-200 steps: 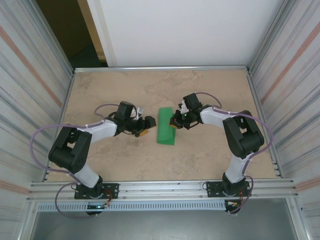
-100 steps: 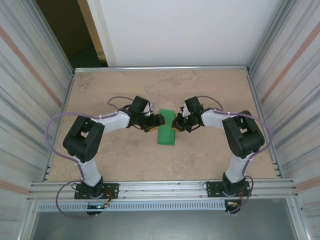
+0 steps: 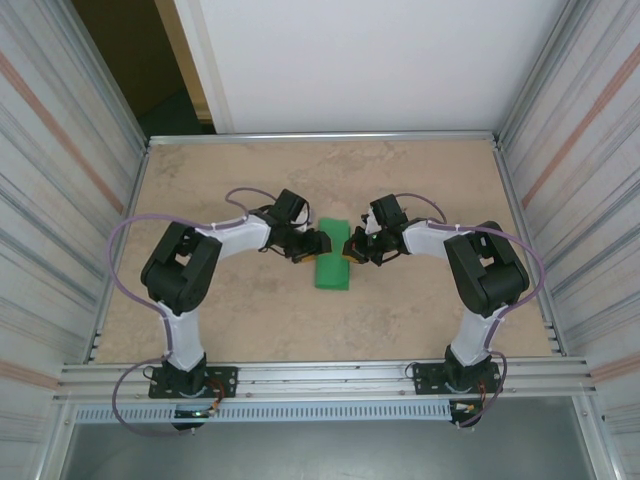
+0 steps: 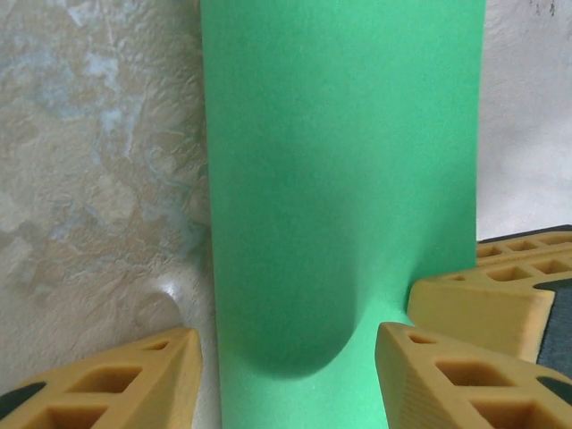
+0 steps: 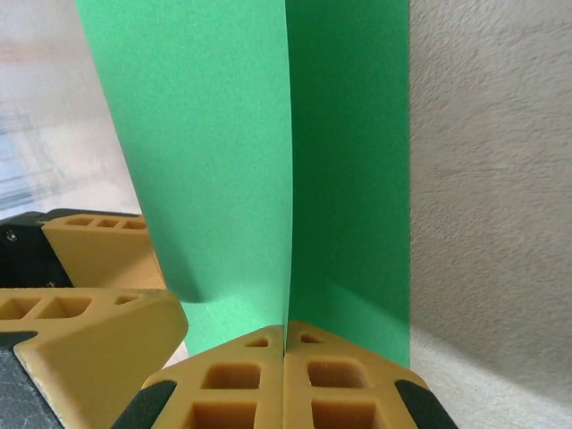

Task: Fold a paper plane with a square sheet of paper (pick it up from the middle)
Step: First fold in half a square sheet of paper at the center of the table.

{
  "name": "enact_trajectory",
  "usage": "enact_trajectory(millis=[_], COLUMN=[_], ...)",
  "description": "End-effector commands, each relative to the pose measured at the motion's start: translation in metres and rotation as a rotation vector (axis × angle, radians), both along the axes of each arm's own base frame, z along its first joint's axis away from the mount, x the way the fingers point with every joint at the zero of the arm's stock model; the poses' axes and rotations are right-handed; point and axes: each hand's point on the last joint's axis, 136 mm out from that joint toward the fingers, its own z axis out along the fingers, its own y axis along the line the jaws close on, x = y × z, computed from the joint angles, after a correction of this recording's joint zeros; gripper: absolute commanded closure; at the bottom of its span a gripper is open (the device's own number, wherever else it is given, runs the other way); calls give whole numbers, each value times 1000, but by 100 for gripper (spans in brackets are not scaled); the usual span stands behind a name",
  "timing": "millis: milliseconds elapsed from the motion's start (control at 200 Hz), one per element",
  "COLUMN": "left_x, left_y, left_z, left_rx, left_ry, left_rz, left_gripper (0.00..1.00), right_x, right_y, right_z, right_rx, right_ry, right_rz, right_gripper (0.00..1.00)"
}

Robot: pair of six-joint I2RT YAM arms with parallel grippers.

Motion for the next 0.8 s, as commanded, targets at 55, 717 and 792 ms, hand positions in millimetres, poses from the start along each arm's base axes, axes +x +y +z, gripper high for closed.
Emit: enact_trajectory(millis=[55,717,792], left_x=[3,-9,-12], left_y=[-7,12,15], left_z=[1,-39,-46], left_rx=[14,165,185], left_ry=[-9,86,99], left_rz=[-28,-22,-25], left_gripper=[46,57,57], right_x=[-4,0,2], right_y=[-1,-21,-37], right_z=[0,11,16], right_rx=[23,-19,-45], right_ry=[27,-10,-31], right_rz=[-9,-61,-105], right_gripper=[98,77,72])
